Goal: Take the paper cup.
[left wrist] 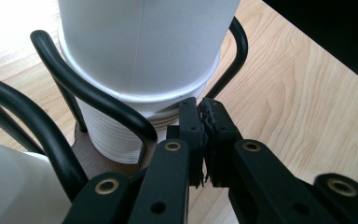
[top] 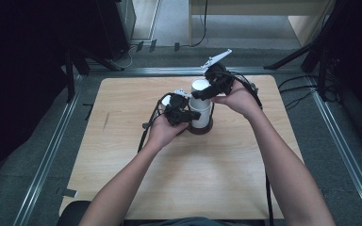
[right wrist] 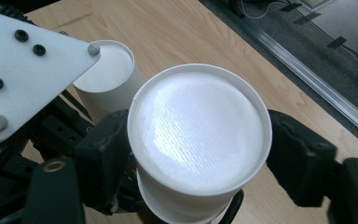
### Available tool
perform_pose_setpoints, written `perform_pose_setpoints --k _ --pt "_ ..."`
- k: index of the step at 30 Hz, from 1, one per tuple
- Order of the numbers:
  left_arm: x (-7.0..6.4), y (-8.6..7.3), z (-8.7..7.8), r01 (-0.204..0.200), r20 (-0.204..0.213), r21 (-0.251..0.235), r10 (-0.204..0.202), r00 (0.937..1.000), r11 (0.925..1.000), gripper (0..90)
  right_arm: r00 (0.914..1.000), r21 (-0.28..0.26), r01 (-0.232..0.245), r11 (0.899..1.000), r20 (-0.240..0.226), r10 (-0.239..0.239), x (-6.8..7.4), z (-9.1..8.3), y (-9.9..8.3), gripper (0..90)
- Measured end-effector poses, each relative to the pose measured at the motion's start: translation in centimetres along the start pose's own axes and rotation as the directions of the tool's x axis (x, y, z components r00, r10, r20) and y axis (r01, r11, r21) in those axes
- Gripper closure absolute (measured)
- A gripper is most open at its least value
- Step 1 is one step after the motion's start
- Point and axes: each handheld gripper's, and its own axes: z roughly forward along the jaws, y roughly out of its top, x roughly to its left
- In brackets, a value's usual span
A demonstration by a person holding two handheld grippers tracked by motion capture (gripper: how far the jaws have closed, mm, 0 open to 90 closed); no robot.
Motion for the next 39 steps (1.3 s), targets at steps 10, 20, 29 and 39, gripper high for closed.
perform_pose_setpoints --k 10,20,29,39 --pt "0.0 0.0 0.0 -0.002 0.006 -0.001 0.002 1.0 1.0 85.7 1.0 0.025 0.006 1.0 0.003 -0.006 0.1 -0.1 0.4 33.6" --pt "0.1 -0.1 0.0 -0.003 0.004 -0.007 0.003 1.0 1.0 84.3 0.9998 0.017 0.021 1.0 0.005 -0.021 0.2 -1.7 1.6 34.5" --pt "0.1 -0.2 0.0 -0.013 0.008 -0.008 0.013 0.9999 0.9999 83.0 0.9986 0.001 0.047 0.999 0.024 -0.047 0.7 -4.6 3.0 34.4" --pt "0.2 -0.5 -0.1 -0.026 0.015 0.001 0.026 0.9996 0.9997 82.1 0.9945 -0.013 0.095 0.995 0.045 -0.094 1.5 -8.0 4.4 34.4"
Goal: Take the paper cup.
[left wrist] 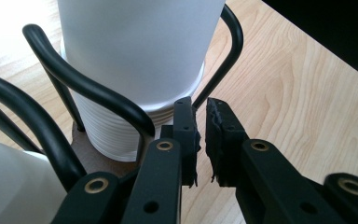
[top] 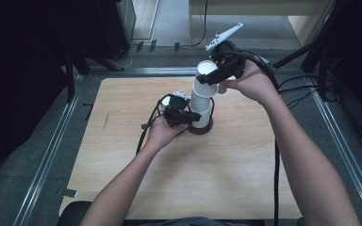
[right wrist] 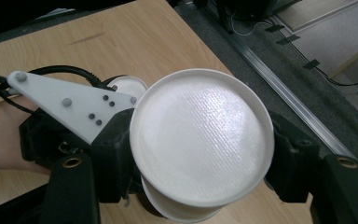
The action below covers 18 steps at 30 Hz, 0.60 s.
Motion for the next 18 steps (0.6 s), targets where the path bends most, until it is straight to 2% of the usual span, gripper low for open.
perform_pose_setpoints --k 4,10,14,17,18 --pt "-0.1 0.0 0.1 -0.001 -0.002 0.009 0.001 1.0 1.0 80.2 0.9993 0.011 -0.01 1.0 -0.037 0.01 0.0 -1.0 -0.4 34.3" --pt "-0.1 0.0 -0.1 -0.001 0.01 0.002 0.001 0.9999 1.0 79.6 0.9988 0.03 0.02 0.999 -0.046 -0.018 0.5 -2.2 -1.6 34.3" --pt "-0.3 0.0 -0.3 -0.015 0.015 0.004 0.015 0.9998 0.9999 78.7 0.998 0.028 0.024 0.999 -0.059 -0.022 1.0 -2.6 -3.0 34.4" --pt "-0.5 0.0 -0.4 -0.028 0.002 0.022 0.028 0.9996 0.9994 76.5 0.9951 0.031 0.041 0.999 -0.091 -0.038 1.5 -2.7 -4.6 34.5" --pt "-0.6 -0.1 -0.4 -0.026 0.011 0.028 0.025 0.9996 0.9993 76.5 0.9951 0.031 0.041 0.999 -0.091 -0.038 1.5 -2.7 -4.6 34.5"
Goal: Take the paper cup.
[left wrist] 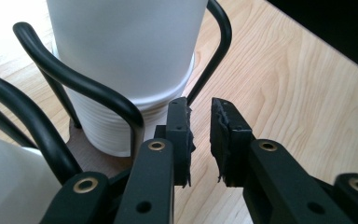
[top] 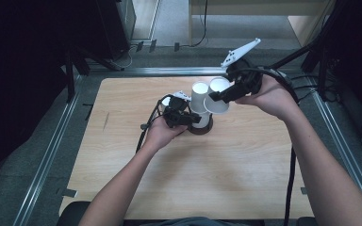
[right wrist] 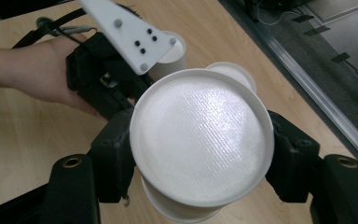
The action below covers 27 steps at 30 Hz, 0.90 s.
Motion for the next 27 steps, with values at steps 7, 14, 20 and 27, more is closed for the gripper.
perform_pose_setpoints --k 7,14,20,27 --pt "-0.4 -0.5 -0.4 -0.019 0.038 0.006 0.019 0.9991 0.9998 73.6 0.9991 -0.018 -0.017 1.0 -0.039 0.016 0.4 0.2 -2.3 34.5" --pt "-0.4 -1.6 -0.9 -0.025 0.057 0.013 0.024 0.9981 0.9996 67.7 0.9974 -0.02 -0.022 1.0 -0.069 0.02 1.4 0.8 -4.4 34.4" --pt "-0.3 -2.6 -1.9 -0.039 0.057 0.016 0.038 0.9977 0.9991 61.9 0.9949 -0.012 -0.019 1.0 -0.1 0.018 2.5 1.8 -5.8 34.4" --pt "0.2 -4.2 -2.8 -0.073 0.066 0.024 0.072 0.9952 0.997 56.0 0.991 -0.003 0.016 1.0 -0.133 -0.016 3.7 3.4 -7.1 34.4"
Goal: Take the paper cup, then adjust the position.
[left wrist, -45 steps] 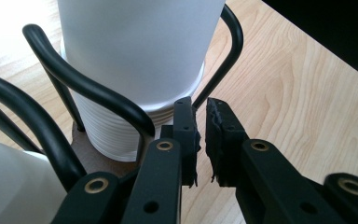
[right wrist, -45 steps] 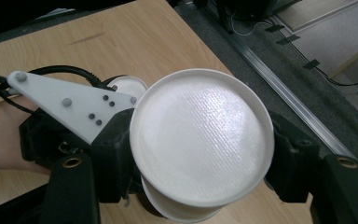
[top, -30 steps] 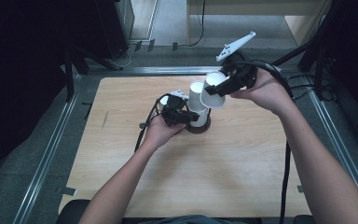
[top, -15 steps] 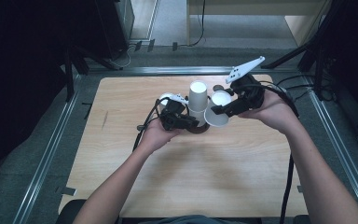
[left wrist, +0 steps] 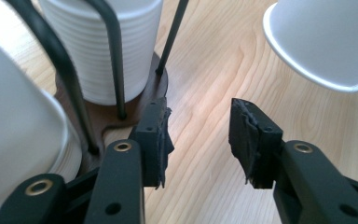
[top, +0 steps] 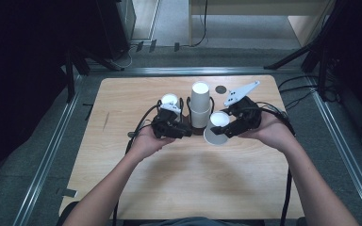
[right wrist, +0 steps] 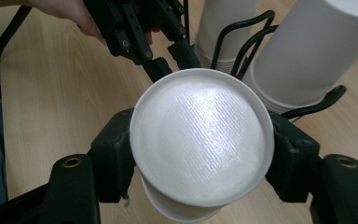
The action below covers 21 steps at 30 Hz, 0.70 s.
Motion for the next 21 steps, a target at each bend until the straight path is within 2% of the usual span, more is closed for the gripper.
perform_pose_setpoints --k 2,5,8,11,21 --pt "0.2 -0.5 -0.1 0.0 0.034 0.01 -0.001 0.9994 1.0 55.5 0.9999 0.0 0.003 1.0 -0.01 -0.003 0.3 0.5 -0.4 34.4" --pt "0.2 -1.1 -0.3 -0.004 0.042 0.007 0.004 0.9991 1.0 53.7 0.9996 -0.003 0.013 1.0 -0.024 -0.013 0.8 1.4 -1.0 34.5" --pt "0.0 -1.6 -0.6 -0.027 0.04 0.006 0.027 0.9988 0.9996 51.3 0.9992 0.006 0.015 1.0 -0.036 -0.015 1.2 2.2 -1.6 34.4" --pt "-0.2 -2.0 -0.9 -0.03 0.052 0.007 0.029 0.9982 0.9995 51.0 0.999 0.0 -0.001 1.0 -0.046 0.001 1.4 2.9 -2.1 34.4" --pt "-0.4 -3.6 -1.4 -0.097 0.048 -0.035 0.099 0.9939 0.9947 45.3 0.9955 -0.035 -0.006 0.999 -0.094 0.002 1.7 4.7 -3.4 34.4"
